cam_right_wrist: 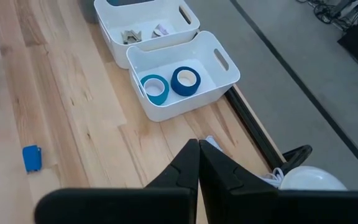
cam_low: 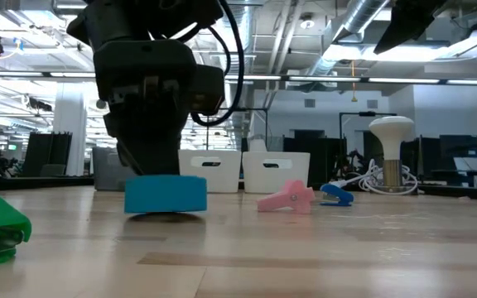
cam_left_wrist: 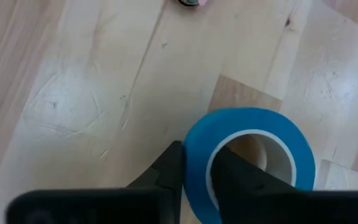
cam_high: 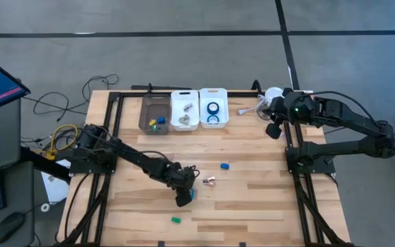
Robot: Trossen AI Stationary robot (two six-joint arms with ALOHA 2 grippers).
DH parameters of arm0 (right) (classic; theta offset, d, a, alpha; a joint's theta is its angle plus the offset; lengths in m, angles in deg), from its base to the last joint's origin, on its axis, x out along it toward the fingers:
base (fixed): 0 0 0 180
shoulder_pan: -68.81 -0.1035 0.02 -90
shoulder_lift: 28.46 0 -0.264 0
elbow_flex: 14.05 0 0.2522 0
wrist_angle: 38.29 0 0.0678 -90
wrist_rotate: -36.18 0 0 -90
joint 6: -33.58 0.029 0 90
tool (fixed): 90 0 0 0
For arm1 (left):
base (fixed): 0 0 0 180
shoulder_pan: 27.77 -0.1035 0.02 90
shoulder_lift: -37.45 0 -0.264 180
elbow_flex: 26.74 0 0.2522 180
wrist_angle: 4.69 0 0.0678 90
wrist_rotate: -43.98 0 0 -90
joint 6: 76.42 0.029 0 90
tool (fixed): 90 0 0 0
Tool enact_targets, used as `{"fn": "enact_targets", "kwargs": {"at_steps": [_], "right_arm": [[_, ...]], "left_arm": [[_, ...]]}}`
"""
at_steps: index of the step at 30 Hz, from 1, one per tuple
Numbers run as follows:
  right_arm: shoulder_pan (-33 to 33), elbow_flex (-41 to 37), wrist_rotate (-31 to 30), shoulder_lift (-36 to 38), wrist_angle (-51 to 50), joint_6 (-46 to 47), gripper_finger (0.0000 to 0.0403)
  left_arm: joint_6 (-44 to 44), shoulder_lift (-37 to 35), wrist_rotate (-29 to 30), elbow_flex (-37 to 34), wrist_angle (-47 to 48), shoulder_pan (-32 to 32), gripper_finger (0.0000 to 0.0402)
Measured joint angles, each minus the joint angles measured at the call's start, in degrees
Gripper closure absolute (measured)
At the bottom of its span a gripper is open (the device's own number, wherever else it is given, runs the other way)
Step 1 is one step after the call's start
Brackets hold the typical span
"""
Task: Pick and place Stapler, Stapler remover, tape
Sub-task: Put the light blue tape into the right white bin
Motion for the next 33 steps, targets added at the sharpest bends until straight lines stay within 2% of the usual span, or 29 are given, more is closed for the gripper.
{"fn": "enact_targets", "kwargs": {"at_steps": [4, 12, 16, 24, 33], "right_arm": [[0.0, 0.0, 0.0, 0.0, 0.8, 0.0, 0.0402], [0.0, 0.0, 0.0, 0.0, 1.1, 0.0, 0.0402], [0.0, 0.0, 0.0, 0.0, 1.1, 0.0, 0.0402], [0.0, 0.0, 0.0, 0.0, 1.2, 0.0, 0.0402], [0.0, 0.0, 0.0, 0.0, 1.4, 0.0, 0.0402]], "left_arm": [[0.0, -0.8, 0.8, -0.1, -0.2, 0.0, 0.0378], [0.0, -3.4, 1.7, -0.2, -1.4, -1.4, 0.0373], [1.8, -5.9, 4.0, -0.2, -1.4, -3.4, 0.0379], [9.9, -13.9, 11.3, -0.1, -1.8, -11.6, 0.0377], [19.4, -22.3, 13.4, 0.0, -8.4, -23.3, 0.0378]]}}
